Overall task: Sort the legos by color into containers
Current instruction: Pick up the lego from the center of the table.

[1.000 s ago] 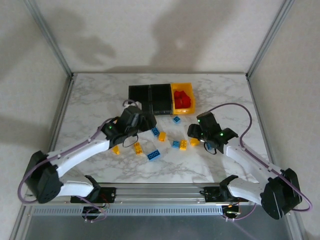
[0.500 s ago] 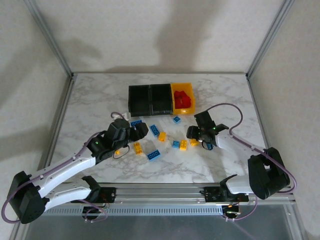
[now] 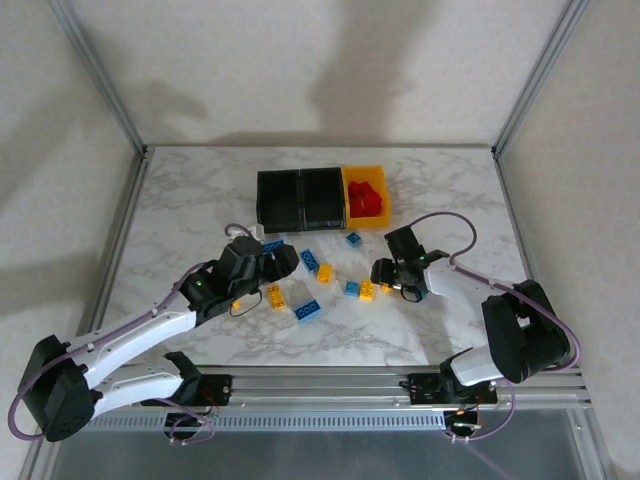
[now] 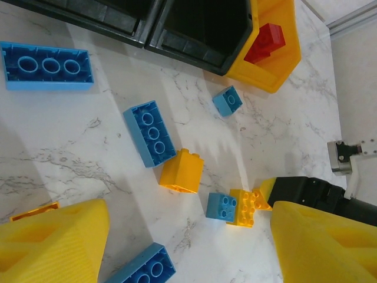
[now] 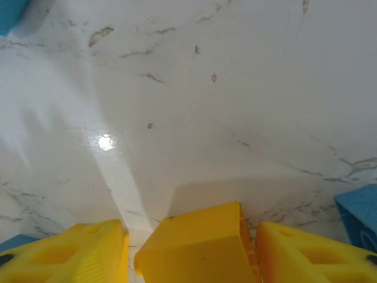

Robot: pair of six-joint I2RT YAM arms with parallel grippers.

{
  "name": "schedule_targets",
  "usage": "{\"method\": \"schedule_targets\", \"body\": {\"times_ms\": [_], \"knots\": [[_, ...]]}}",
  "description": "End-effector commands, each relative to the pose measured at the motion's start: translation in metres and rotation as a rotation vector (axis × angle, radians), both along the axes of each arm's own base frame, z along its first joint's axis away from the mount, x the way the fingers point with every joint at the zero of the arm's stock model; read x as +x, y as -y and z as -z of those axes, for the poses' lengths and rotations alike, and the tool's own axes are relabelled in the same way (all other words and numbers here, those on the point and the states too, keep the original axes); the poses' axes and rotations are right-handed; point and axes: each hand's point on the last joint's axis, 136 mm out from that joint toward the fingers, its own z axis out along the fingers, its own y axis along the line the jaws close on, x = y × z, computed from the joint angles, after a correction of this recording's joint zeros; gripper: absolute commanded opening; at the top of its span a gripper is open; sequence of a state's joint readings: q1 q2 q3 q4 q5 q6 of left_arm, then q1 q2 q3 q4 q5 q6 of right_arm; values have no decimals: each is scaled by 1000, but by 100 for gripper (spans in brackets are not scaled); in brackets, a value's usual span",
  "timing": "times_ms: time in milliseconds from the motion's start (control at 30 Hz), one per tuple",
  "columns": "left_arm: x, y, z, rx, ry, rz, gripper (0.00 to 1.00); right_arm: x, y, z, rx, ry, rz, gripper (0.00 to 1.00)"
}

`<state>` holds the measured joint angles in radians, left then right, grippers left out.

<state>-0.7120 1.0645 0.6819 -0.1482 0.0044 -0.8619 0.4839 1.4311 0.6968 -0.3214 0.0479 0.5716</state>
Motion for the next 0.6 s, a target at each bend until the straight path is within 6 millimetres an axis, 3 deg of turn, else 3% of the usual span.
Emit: {"method": "schedule_targets", "body": {"times_ms": [0, 300, 567], "knots": [[1, 4, 3, -13, 0, -2, 73, -8, 4, 8, -6, -31, 0, 59], [3, 8, 5, -21, -9, 5, 73, -11, 7, 9, -13, -33, -1, 51], [0, 3, 7, -22, -10, -15, 73, -9, 6, 5, -15, -25, -15, 34]]}}
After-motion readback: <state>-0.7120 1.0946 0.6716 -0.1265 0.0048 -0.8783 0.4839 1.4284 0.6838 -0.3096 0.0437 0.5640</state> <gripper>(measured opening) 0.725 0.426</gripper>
